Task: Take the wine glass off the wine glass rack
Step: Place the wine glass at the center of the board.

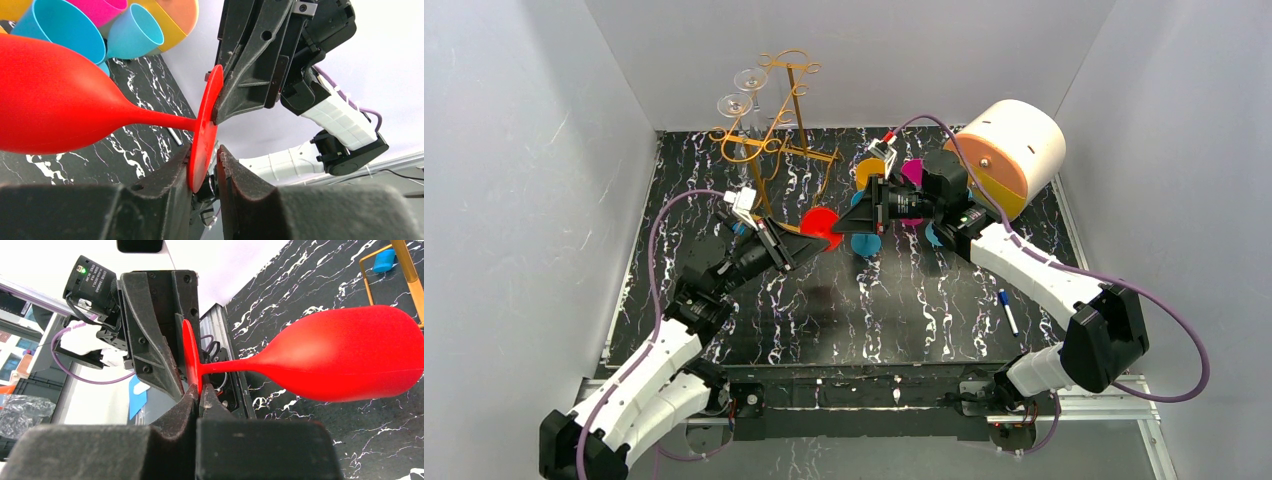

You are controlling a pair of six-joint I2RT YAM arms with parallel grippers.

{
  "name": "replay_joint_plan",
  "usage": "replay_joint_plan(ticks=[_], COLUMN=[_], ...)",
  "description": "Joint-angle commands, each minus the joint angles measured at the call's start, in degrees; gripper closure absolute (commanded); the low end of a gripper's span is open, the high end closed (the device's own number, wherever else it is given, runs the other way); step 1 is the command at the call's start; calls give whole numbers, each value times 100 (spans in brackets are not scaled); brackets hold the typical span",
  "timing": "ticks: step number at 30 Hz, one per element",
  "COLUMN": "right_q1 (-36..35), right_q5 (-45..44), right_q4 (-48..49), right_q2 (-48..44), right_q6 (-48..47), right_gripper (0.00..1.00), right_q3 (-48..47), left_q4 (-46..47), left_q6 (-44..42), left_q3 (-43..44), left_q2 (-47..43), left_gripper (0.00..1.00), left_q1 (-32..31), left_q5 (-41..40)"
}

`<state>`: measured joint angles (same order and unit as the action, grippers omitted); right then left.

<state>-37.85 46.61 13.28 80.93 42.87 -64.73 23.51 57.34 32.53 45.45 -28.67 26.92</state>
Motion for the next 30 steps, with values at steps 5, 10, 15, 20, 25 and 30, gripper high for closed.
replay_joint_plan(ticks=[5,10,15,20,25,30], right_q1=[14,12,9,18,68,188], right_q5=[-4,-34,45,-99,-622,-1604], right_q4=[83,67,62,-18,-141,-126], right_q2=[-166,-165,-151,-239,-570,-1072], right_q6=[-148,-156,-149,-183,-375,-489], right_gripper=[99,99,99,62,44,40], right_q3=[5,13,-13,-6,120,426], left_q4=[176,277,269,261,-370,-1342], left_q6=[-76,-119,-172,-397,-1264,-2553], left_q3=[-45,27,29,51,307,387], left_q2=[-39,125,56,106,25,-296], left_gripper=[86,87,100,100,100,100], left_q1=[-7,-16,-25,-25,-25,-25], left_q5=[-221,157,86,328,626,1047])
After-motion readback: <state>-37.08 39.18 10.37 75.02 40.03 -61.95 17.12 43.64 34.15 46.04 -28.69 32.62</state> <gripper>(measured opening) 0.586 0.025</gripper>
